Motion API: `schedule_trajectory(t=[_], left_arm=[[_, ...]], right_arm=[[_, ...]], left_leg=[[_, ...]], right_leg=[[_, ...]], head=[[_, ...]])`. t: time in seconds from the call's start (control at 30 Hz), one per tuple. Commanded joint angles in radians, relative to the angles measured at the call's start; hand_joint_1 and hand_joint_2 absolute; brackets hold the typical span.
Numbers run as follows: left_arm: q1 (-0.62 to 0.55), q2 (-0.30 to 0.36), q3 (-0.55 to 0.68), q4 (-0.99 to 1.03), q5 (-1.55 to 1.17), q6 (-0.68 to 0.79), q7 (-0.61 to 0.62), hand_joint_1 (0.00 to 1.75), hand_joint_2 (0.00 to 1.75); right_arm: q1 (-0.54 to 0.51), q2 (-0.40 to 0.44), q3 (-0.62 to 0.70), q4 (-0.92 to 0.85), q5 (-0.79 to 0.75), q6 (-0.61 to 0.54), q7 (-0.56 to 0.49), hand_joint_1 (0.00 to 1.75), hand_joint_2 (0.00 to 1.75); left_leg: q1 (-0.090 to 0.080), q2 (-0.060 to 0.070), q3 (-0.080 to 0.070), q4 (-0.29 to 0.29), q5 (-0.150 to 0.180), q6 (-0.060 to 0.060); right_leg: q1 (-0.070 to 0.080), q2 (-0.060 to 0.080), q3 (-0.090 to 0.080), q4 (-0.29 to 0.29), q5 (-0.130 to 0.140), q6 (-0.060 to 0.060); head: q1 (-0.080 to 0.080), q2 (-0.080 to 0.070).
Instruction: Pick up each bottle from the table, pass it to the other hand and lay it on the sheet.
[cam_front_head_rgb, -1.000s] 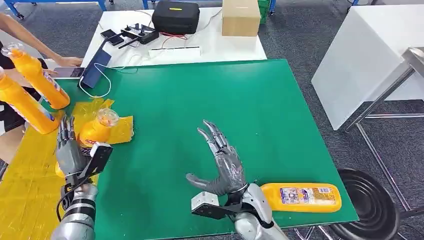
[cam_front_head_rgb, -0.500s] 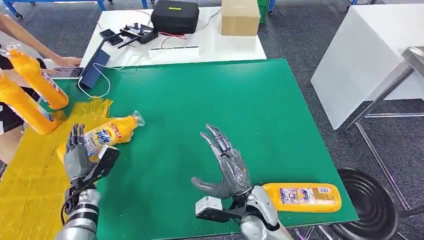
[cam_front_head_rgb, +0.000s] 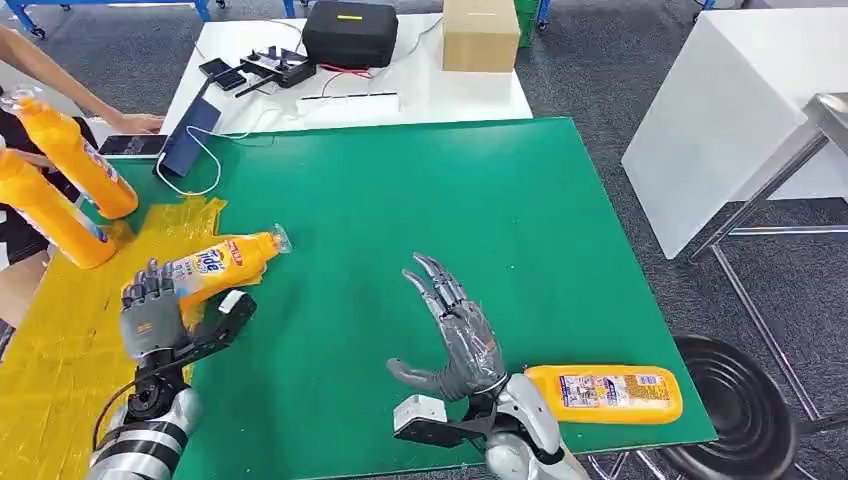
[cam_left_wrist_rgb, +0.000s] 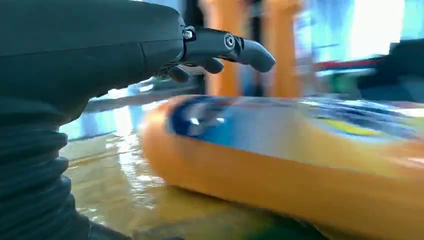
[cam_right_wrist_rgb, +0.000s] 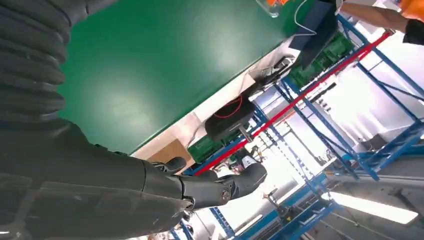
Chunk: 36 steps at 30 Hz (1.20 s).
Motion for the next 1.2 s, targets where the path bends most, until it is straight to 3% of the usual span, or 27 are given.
schedule_trajectory(t=[0.03,0.1,0.3,0.43,0.63,0.77,0.83,1.1,1.2], left_arm=[[-0.148,-0.225,0.505,0.195,0.699,-0.032,-0.892,0.00,1.75],[-0.108,-0.235,0.457,0.077,0.985,-0.274,-0.943,0.00,1.75],[-0.058,-0.218,0.360,-0.006,1.127,-0.361,-0.919,0.00,1.75],[-0.017,-0.218,0.318,-0.046,1.183,-0.375,-0.923,0.00,1.75],[-0.004,-0.209,0.276,-0.050,1.233,-0.396,-0.925,0.00,1.75],[0.050,-0.227,0.219,-0.166,1.264,-0.469,-0.926,0.00,1.75],[0.084,-0.238,0.191,-0.234,1.269,-0.488,-0.911,0.00,1.75],[0.089,-0.230,0.175,-0.244,1.272,-0.491,-0.902,0.00,1.75],[0.122,-0.234,0.113,-0.310,1.252,-0.498,-0.901,0.00,1.75]], right_arm=[[0.003,0.000,-0.002,-0.004,0.049,-0.015,0.019,0.00,1.75],[0.010,-0.033,0.001,-0.028,0.104,-0.007,0.040,0.00,1.75],[0.017,-0.126,-0.010,-0.062,0.224,0.008,0.090,0.00,1.75],[0.076,-0.276,-0.067,-0.170,0.256,0.072,0.117,0.00,1.75],[0.258,-0.514,-0.264,-0.355,0.243,0.177,0.086,0.00,1.75],[0.481,-0.627,-0.469,-0.521,0.192,0.179,0.110,0.00,1.75],[0.557,-0.635,-0.530,-0.571,0.183,0.179,0.116,0.00,1.75],[0.538,-0.612,-0.520,-0.565,0.198,0.196,0.129,0.00,1.75],[0.638,-0.632,-0.593,-0.619,0.161,0.202,0.150,0.00,1.75]], left_leg=[[0.002,-0.003,0.002,0.001,-0.002,-0.001],[0.001,-0.005,0.001,0.001,-0.001,-0.001],[0.001,-0.004,0.002,0.001,-0.002,-0.001],[0.001,-0.004,0.004,0.001,-0.003,-0.001],[-0.002,-0.007,0.000,0.001,-0.002,0.000],[-0.003,-0.010,0.000,0.003,-0.004,0.001],[-0.005,-0.011,0.000,0.003,-0.005,0.003],[-0.004,-0.002,0.002,0.001,-0.007,0.005],[-0.004,-0.003,0.002,0.001,-0.007,0.005]], right_leg=[[0.001,-0.002,0.004,0.000,-0.002,0.000],[0.001,-0.004,0.004,-0.001,-0.002,0.000],[0.001,-0.002,0.004,-0.001,-0.002,-0.001],[0.001,-0.002,0.006,-0.001,-0.002,0.000],[-0.001,-0.005,0.003,0.000,-0.003,0.001],[-0.003,-0.008,0.003,0.001,-0.005,0.001],[-0.005,-0.009,0.003,0.001,-0.006,0.001],[-0.004,-0.001,0.002,-0.001,-0.002,0.001],[-0.004,-0.002,0.003,-0.001,-0.003,0.001]], head=[[0.000,0.000],[0.001,0.000],[0.000,0.000],[0.000,0.000],[0.000,0.000],[0.000,0.000],[0.000,0.000],[0.000,0.000],[0.000,0.000]])
